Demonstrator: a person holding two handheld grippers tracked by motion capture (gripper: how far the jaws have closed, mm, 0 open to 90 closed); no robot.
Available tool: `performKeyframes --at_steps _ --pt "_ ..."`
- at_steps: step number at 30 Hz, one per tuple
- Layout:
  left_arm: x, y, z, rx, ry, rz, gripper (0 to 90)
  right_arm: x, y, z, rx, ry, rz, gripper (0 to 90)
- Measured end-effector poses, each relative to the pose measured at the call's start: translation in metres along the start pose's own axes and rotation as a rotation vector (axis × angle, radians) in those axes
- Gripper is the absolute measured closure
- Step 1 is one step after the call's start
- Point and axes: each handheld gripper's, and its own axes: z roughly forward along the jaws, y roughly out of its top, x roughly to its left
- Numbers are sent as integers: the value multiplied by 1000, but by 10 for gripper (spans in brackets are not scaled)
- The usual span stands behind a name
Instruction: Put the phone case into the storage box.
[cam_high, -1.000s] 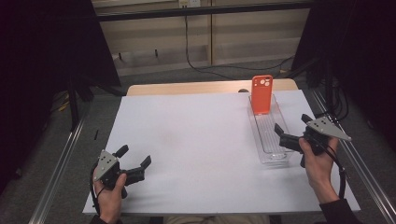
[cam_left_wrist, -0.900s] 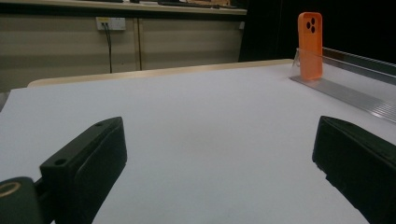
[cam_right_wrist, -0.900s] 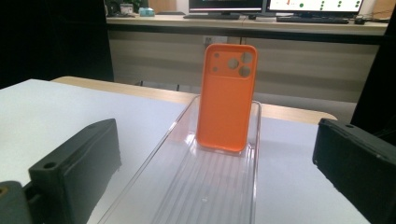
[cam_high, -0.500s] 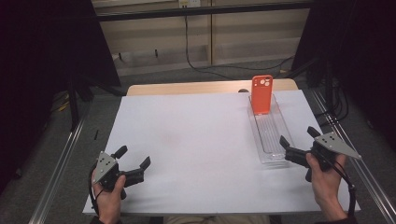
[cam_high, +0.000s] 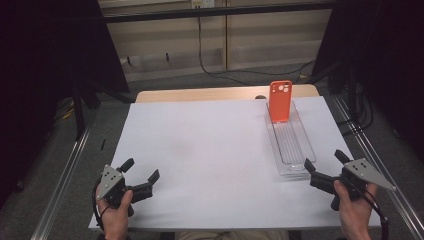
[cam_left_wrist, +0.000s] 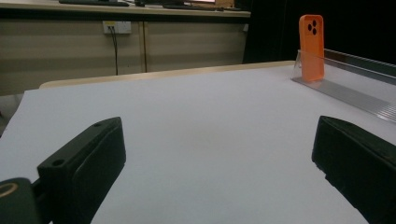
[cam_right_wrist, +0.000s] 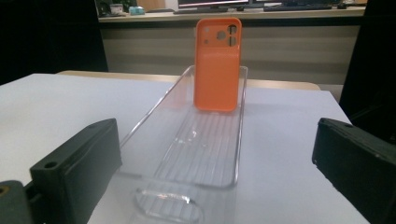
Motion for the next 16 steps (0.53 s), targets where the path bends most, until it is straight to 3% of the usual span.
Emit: performKeyframes --at_steps 7,9,11,16 --pt "-1 -2 -2 11 19 -2 27 2 -11 -14 -6 -28 -18 5" --pt "-1 -3 -3 13 20 -3 26 0 -13 -16 -3 -32 -3 5" --pt "-2 -4 -3 18 17 0 26 -1 -15 -16 -3 -54 -11 4" --pt "-3 -4 -2 23 8 4 26 -1 -17 -13 -1 -52 -6 0"
